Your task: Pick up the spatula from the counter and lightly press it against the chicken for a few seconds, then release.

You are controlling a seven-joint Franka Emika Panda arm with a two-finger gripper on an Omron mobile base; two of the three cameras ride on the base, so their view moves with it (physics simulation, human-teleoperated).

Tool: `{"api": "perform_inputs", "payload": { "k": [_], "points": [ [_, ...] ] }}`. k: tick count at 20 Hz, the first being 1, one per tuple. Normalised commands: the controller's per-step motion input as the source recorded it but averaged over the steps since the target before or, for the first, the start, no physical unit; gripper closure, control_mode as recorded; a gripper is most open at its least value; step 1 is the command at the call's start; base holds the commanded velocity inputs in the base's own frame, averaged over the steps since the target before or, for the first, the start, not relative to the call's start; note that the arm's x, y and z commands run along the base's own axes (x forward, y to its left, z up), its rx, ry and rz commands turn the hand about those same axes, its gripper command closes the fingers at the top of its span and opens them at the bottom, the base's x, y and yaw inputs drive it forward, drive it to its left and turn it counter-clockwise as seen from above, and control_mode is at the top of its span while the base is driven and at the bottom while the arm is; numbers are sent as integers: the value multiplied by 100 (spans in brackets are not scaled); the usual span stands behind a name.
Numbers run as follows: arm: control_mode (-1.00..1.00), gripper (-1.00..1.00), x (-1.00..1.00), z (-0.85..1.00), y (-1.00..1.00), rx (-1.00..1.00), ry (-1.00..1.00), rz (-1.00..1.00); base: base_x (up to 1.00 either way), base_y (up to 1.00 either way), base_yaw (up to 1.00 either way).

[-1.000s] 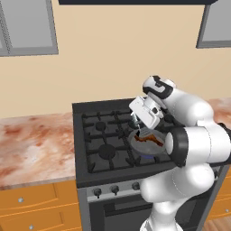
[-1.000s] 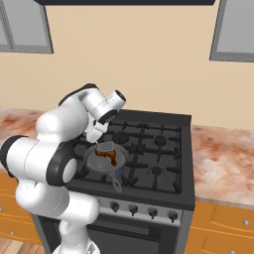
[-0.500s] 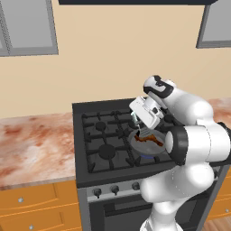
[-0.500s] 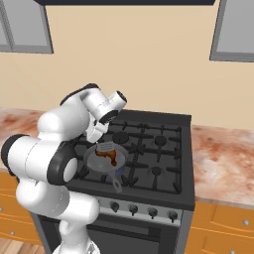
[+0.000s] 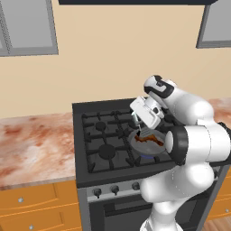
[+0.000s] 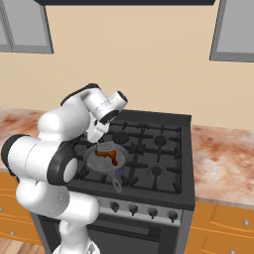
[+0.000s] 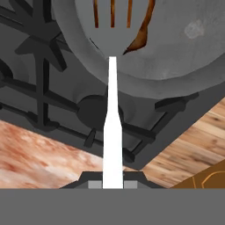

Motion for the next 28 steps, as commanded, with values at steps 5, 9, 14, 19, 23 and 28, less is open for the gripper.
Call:
{"api": "perform_inputs", "payload": {
  "k": [5, 9, 14, 19, 23, 28],
  "points": [
    [-100, 100, -1, 23, -4, 0, 0, 0, 0, 0, 0],
    [-100, 100, -8, 51, -1, 0, -1, 0, 0, 0, 0],
    [-100, 100, -13, 49, -1, 1, -1, 3, 0, 0, 0],
    [-100, 100, -25, 14, 0, 0, -10, 6, 0, 0, 0],
    [-100, 100, -31, 0, 3, -5, -25, 7, 0, 0, 0],
    [-100, 100, -45, 0, 4, -11, -36, 8, 0, 0, 0]
  ]
}}
